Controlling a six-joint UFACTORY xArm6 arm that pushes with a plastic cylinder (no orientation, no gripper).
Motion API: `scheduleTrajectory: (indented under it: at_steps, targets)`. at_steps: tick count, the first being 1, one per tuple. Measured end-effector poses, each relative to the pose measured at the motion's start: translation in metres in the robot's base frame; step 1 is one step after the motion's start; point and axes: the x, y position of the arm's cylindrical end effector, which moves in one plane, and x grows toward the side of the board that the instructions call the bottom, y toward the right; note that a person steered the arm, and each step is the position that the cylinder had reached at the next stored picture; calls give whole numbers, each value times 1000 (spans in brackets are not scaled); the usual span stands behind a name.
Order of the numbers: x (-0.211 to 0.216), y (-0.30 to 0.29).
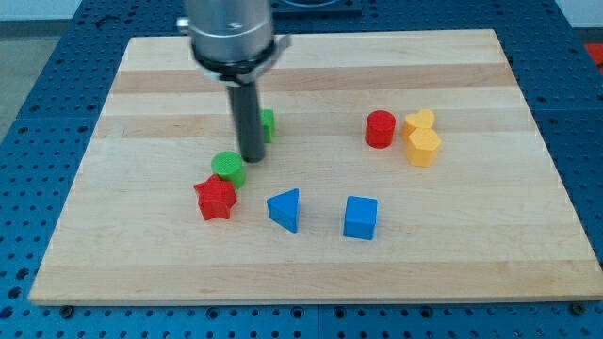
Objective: Push the red star towards the center
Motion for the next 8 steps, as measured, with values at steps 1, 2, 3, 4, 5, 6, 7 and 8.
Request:
scheduleTrajectory:
  at_steps: [1,2,3,4,5,6,7,8]
  targets:
    - [-5,-53]
    - [-7,-106]
    - [22,-168]
    - [67,-185]
    - [85,-178]
    - [91,-158]
    - [93,-129]
    - [93,-91]
